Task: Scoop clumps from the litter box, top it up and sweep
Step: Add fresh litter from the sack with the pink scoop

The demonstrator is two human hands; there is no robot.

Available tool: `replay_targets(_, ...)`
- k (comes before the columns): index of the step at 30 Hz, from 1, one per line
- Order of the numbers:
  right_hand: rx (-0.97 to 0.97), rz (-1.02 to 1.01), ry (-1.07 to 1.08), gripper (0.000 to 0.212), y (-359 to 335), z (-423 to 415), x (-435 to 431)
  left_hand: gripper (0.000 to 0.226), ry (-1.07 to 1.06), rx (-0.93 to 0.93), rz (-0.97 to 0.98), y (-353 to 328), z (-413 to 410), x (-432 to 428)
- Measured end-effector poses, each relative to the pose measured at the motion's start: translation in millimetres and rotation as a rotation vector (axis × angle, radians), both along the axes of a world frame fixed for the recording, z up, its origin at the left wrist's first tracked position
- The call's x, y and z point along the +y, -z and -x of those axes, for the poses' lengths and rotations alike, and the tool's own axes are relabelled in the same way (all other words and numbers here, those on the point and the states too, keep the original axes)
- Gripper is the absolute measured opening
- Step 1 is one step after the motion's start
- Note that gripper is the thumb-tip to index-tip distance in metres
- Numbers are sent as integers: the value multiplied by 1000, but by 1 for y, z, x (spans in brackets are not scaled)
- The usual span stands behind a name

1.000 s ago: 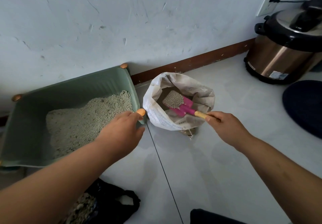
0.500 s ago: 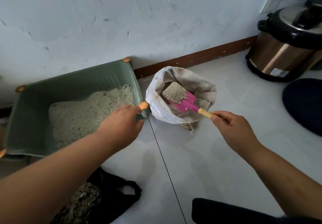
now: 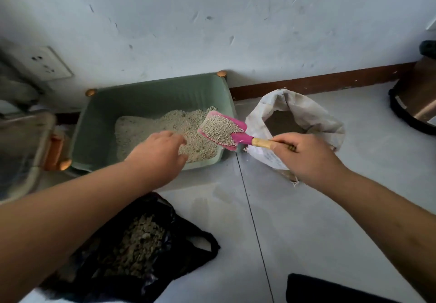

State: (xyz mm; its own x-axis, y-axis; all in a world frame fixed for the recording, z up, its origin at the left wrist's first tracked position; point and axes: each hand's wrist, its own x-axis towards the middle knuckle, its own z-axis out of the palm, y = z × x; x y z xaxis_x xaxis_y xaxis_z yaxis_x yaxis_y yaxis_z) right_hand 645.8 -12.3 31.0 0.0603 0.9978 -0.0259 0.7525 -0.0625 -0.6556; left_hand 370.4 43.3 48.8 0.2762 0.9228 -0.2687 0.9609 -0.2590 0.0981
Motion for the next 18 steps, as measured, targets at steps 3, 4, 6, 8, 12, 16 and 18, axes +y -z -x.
replay_targets(3,-120,20,-101,24,-3,26,25,44,-25,35,2,-2,32,2)
replay_targets(4,-143,30,-132,25,-5,35,32,44,-32,40,-2,-2,42,3)
replay_targets(6,-178,59,-187,26,-5,54,46,44,-63,43,-4,-2,64,4)
replay_targets(8,-238,84,-232,27,-7,71,57,43,-92,36,-6,-1,81,4)
replay_targets(12,-355,90,-300,27,-3,104,80,44,-141,0,-2,3,112,2)
replay_targets(16,-404,125,-297,28,9,121,98,44,-160,-19,10,9,128,3)
replay_targets(18,-387,130,-297,30,13,134,102,44,-170,-36,7,11,134,4)
